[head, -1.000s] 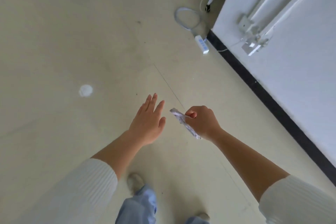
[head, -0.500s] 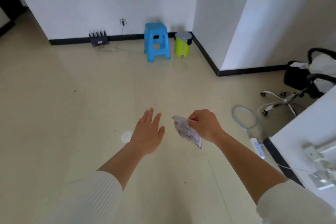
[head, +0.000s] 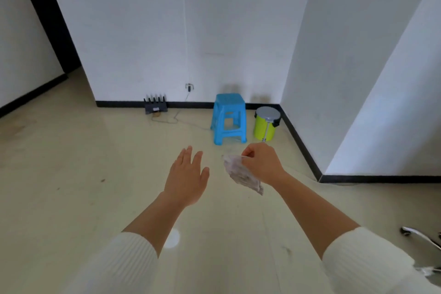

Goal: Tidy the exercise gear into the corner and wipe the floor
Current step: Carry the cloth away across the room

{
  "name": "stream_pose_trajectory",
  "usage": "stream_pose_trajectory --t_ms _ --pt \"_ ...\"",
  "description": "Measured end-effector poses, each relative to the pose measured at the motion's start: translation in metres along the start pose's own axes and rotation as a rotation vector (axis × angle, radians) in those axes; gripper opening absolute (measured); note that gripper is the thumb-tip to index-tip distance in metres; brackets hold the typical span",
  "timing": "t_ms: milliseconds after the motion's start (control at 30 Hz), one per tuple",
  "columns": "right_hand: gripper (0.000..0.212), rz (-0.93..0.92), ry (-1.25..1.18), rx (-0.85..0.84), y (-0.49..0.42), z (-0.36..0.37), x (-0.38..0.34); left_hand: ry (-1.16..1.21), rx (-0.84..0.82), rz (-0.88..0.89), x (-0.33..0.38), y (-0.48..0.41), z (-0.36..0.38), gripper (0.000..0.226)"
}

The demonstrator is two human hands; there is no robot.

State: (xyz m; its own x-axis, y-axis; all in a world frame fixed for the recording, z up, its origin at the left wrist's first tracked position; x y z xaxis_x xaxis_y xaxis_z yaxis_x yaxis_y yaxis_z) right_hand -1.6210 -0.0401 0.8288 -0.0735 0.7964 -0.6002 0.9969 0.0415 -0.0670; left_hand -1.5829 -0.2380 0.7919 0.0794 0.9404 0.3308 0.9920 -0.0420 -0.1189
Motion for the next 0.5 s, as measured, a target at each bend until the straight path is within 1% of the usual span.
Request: stream_pose_trajectory --t_ms 133,300,500 --pt "0.014 -0.013 -0.062 0.067 -0.117 -0.009 0.009 -0.045 0.051 -0.021 -0.006 -0.118 -0.004 0.057" --pt "0.011 -0.017 -0.082 0.057 -0.282 -0.006 0.031 -0.084 0.080 -0.022 -0.019 -0.282 0.014 0.057" --pt "0.007 0.041 -0.115 0.089 -0.475 -0.014 0.061 -0.151 0.029 0.034 -0.018 -0.479 0.047 0.058"
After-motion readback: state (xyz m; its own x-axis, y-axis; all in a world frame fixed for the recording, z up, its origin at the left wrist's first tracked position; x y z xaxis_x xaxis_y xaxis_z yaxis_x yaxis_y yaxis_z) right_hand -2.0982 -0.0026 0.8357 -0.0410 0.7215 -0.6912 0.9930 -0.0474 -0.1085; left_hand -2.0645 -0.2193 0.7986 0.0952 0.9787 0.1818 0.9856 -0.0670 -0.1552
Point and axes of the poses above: each hand's wrist, its own y-axis away from the middle knuckle, its own z-axis out of the palm, x = y × z, the point moved 2 cm from there along -y, towards the middle knuckle, and after that the axes turned 1 degree about y, right-handed, at the moved point
